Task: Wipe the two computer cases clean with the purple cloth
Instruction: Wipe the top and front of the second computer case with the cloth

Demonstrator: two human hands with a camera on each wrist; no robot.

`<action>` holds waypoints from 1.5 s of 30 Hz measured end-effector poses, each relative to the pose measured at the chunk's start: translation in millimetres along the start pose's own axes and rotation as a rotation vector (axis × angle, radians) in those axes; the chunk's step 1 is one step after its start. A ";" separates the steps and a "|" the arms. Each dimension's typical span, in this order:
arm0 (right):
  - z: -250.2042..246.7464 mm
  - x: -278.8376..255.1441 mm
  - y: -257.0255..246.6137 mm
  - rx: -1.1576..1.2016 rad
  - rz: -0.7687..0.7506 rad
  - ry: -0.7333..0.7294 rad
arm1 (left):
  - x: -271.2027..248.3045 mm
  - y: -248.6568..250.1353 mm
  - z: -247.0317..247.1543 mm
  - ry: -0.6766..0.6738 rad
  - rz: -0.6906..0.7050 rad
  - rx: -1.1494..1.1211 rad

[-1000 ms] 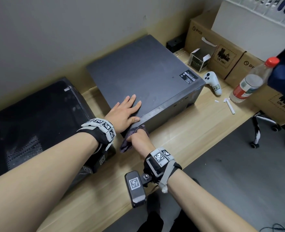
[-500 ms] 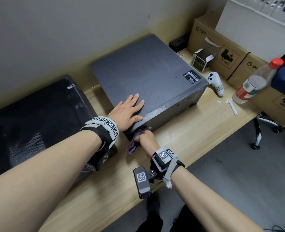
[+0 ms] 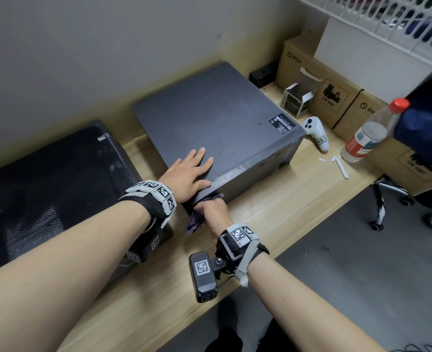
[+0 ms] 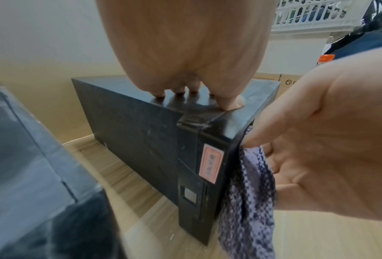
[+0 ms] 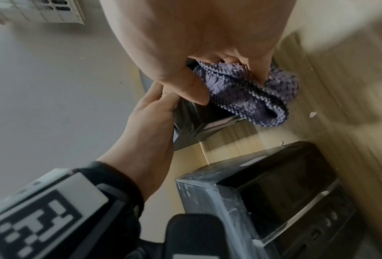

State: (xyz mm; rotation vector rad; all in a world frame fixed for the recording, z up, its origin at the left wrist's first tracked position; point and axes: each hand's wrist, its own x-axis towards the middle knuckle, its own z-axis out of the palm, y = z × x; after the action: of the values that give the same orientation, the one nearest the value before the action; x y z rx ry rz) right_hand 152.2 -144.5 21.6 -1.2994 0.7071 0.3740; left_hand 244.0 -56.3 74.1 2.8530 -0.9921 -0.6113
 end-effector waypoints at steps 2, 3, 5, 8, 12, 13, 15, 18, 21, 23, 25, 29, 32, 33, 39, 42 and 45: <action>-2.2 -4.1 -4.5 0.052 -0.025 0.047 | -0.6 0.8 -1.2 -0.007 -0.003 -0.002; -5.7 -11.4 -14.8 0.072 -0.060 0.087 | -0.4 0.8 -1.4 -0.008 -0.004 -0.005; -21.9 -13.5 -33.8 0.072 -0.136 0.169 | -0.3 0.7 -0.8 -0.006 0.000 -0.014; -48.6 -7.6 -59.9 0.057 -0.169 0.227 | -0.7 0.0 0.0 0.000 0.005 -0.039; -49.2 -0.8 -55.4 0.037 -0.158 0.232 | -1.5 -3.3 -0.7 -0.005 0.003 -0.038; -43.2 -1.4 -49.2 0.013 -0.125 0.185 | -1.2 -3.5 0.0 -0.002 0.007 -0.037; -29.3 -5.1 -37.0 -0.024 -0.066 0.115 | -0.4 -3.5 1.1 0.010 0.015 -0.036; -11.7 -0.8 -15.6 0.105 -0.012 0.073 | 0.1 -4.8 0.7 0.004 0.015 -0.024; -2.9 13.9 1.9 0.159 0.059 0.090 | 0.1 -4.8 0.8 -0.001 0.015 -0.026; -2.6 35.0 20.1 0.169 0.103 0.086 | 0.4 -3.6 2.0 0.004 0.017 -0.032; -5.8 60.6 43.1 0.176 0.108 0.103 | 0.9 -3.5 2.6 0.009 0.017 -0.031; -13.7 30.8 24.2 0.298 0.078 0.148 | 0.1 -2.5 0.0 0.005 0.009 -0.035; -30.6 15.5 3.7 0.297 -0.011 0.196 | 0.5 0.2 -2.8 0.005 0.007 -0.049; -39.5 15.1 -5.2 0.260 -0.041 0.239 | 1.7 0.7 -4.0 0.004 0.007 -0.054; -115.0 54.7 -53.6 0.081 -0.023 0.419 | 12.5 14.2 -17.9 0.037 -0.051 0.012; -138.1 66.8 -56.6 0.120 -0.050 0.422 | 31.4 35.2 -23.7 0.054 0.030 0.048; -137.4 65.7 -46.3 0.146 -0.069 0.368 | 63.1 57.7 -28.9 -0.013 0.067 0.041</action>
State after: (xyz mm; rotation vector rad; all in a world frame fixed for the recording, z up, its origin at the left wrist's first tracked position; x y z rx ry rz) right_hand 193.2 -296.5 -1.6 -1.2618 0.9770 0.0232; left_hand 266.5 -142.4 89.3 2.8407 -1.1098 -0.6108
